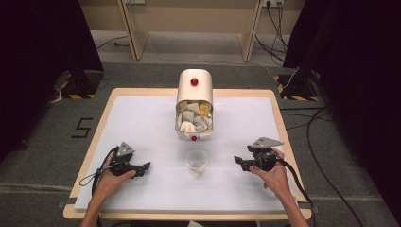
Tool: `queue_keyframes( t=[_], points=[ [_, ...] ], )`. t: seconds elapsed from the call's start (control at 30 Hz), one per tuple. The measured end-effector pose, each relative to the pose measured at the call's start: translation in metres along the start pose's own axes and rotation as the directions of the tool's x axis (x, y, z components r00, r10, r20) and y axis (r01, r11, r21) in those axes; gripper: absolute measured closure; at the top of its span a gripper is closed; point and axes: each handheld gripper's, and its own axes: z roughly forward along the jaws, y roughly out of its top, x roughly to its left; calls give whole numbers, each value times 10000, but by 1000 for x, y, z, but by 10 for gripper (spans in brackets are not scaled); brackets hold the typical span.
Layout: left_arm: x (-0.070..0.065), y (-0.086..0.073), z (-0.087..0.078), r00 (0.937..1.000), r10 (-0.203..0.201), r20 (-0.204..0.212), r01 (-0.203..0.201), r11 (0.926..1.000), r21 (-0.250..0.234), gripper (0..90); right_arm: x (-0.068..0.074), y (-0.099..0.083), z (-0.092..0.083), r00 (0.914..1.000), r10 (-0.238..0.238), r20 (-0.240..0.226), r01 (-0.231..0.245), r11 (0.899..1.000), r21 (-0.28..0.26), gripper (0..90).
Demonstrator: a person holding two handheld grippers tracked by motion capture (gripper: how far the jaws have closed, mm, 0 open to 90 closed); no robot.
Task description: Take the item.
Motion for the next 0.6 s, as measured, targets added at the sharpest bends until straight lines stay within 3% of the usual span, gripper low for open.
queue_keyframes(
  t=[0.3, 0.6],
  points=[
    [0, 0, 0, 10000, -3, 2, 3, 10000, -1, 85, -1, -11, -1, 9998, 146, 101, -148, 9997, 181, 220],
    [0, 0, 0, 10000, -2, 2, 2, 10000, 0, 86, 2, -24, -5, 9999, -132, 62, 131, 9997, 215, 208]
  ],
)
